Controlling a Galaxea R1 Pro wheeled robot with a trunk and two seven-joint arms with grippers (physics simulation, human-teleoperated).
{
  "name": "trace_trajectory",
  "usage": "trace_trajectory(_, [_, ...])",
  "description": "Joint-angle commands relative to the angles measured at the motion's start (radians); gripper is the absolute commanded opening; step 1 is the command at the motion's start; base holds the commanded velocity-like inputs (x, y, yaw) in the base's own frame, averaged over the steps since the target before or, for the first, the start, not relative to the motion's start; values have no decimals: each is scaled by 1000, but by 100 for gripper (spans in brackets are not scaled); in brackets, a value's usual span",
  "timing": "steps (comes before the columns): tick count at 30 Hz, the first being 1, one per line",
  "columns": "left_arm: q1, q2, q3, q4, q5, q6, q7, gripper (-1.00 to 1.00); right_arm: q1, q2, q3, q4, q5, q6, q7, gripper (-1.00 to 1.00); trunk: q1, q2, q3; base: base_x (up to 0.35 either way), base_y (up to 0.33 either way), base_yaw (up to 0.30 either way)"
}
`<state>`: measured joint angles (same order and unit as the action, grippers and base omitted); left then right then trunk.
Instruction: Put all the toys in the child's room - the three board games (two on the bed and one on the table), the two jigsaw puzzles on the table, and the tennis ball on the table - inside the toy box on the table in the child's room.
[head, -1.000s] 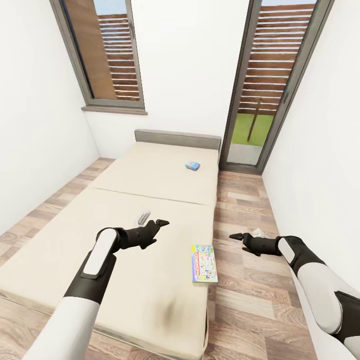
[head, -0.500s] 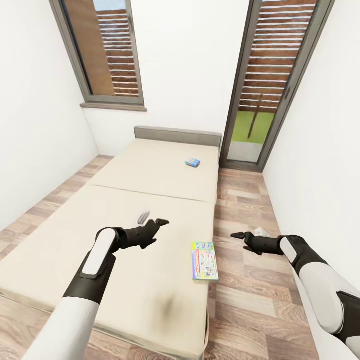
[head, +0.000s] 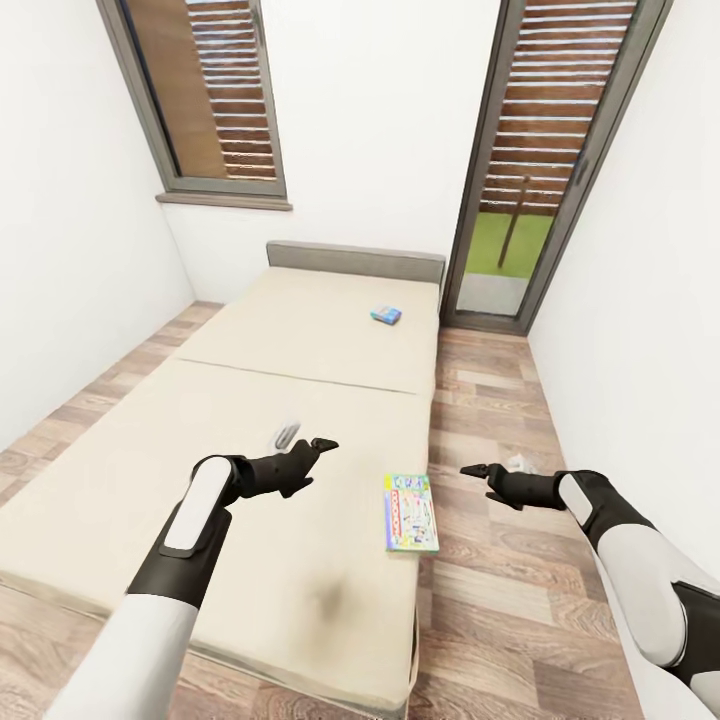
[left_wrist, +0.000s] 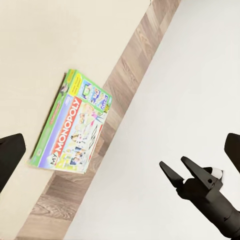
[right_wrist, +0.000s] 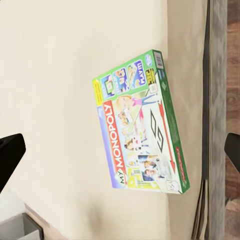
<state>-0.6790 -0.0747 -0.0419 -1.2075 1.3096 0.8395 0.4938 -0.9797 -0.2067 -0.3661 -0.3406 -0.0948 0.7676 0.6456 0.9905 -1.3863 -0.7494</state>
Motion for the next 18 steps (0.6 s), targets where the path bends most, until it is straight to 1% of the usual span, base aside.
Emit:
trace_trajectory(1, [-1,-1,0,-1,11,0,11,100,-1,0,-3,0,-8,8,-2,100,4,-8,-6,0,0,0])
trace_trajectory(18, [-1,-4,-1,-2,13,1,6,100,-3,5,-2,0,-8,10,0,100,69,-127,-87,0,0,0])
